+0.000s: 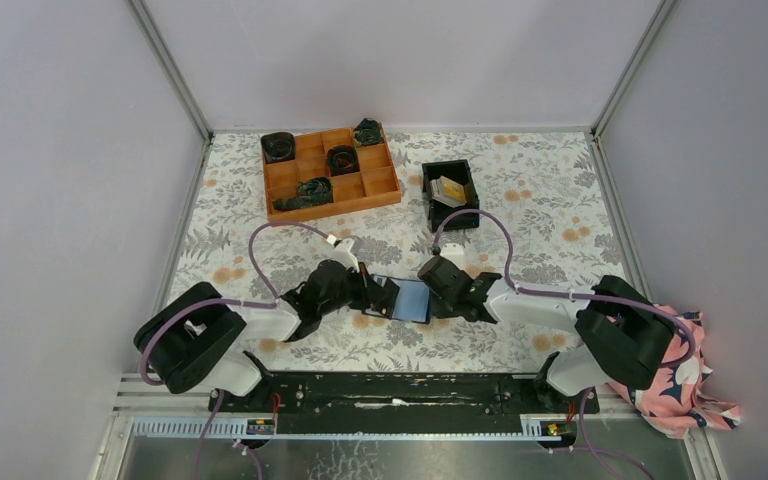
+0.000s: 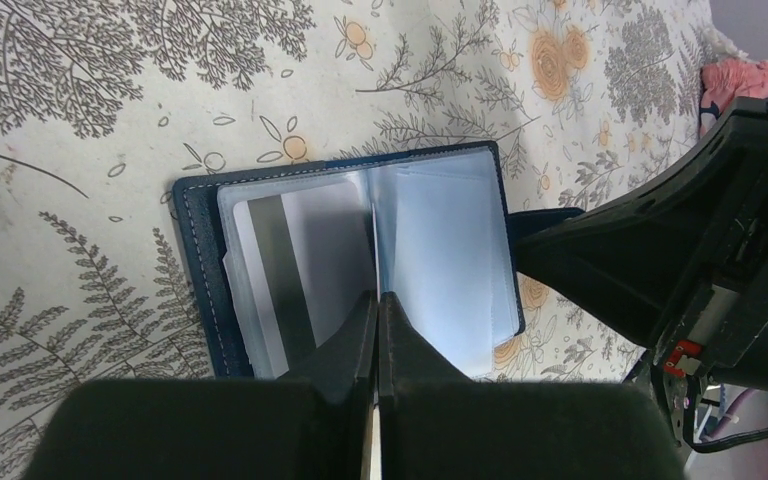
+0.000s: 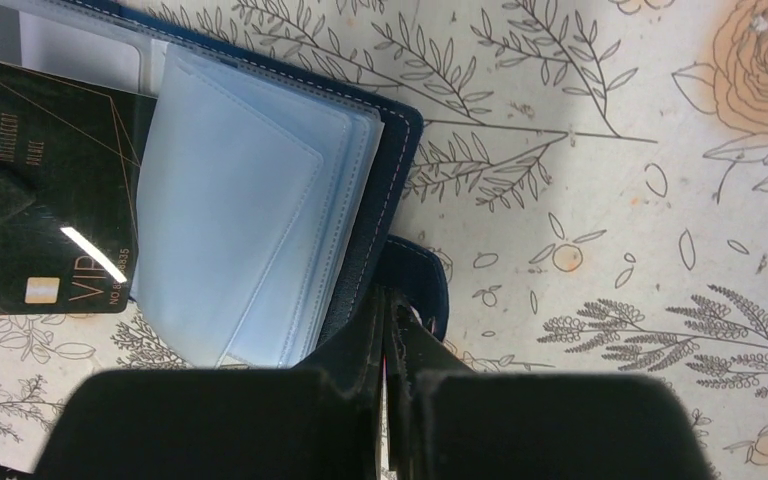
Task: Put the credit cards into the card holder
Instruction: Insert the credit card into the card holder.
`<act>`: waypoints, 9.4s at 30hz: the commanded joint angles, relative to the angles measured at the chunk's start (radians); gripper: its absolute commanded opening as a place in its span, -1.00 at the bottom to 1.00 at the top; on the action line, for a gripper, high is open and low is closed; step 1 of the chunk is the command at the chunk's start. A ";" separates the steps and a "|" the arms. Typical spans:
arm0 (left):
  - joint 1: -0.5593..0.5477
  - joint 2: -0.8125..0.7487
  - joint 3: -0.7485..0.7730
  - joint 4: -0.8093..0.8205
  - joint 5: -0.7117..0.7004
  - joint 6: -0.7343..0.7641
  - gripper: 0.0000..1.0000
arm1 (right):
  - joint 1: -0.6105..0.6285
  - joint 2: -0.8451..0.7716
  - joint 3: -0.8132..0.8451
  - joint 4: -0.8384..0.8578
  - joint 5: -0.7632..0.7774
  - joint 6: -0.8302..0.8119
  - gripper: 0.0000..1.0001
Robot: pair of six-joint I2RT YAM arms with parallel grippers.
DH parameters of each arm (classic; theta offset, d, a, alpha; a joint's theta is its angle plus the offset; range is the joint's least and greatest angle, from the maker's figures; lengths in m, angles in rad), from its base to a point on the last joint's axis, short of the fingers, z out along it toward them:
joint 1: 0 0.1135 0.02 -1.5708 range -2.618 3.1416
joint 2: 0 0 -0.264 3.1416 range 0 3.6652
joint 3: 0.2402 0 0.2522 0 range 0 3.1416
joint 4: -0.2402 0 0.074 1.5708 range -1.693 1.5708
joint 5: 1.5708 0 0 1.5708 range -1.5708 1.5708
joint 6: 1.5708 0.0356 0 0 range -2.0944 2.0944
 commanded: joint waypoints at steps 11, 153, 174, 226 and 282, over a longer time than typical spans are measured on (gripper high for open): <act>0.088 0.056 -0.078 0.198 0.182 0.021 -1.00 | -0.049 0.101 -0.015 0.005 -0.035 -0.061 -1.00; 0.108 0.246 -0.191 0.563 -0.101 -0.500 -1.00 | -0.092 0.200 -0.030 0.084 -0.123 -0.114 -1.00; 0.023 0.462 -0.228 0.909 -0.236 -0.611 -1.00 | -0.092 0.206 -0.040 0.096 -0.138 -0.107 -1.00; -0.349 0.110 -0.058 -0.195 -0.609 -0.546 0.27 | -0.093 0.206 -0.038 0.116 -0.165 -0.106 -1.00; -0.348 0.509 -0.285 0.698 -0.514 -0.751 0.32 | 0.317 -0.097 -0.142 0.502 0.088 -0.029 -0.60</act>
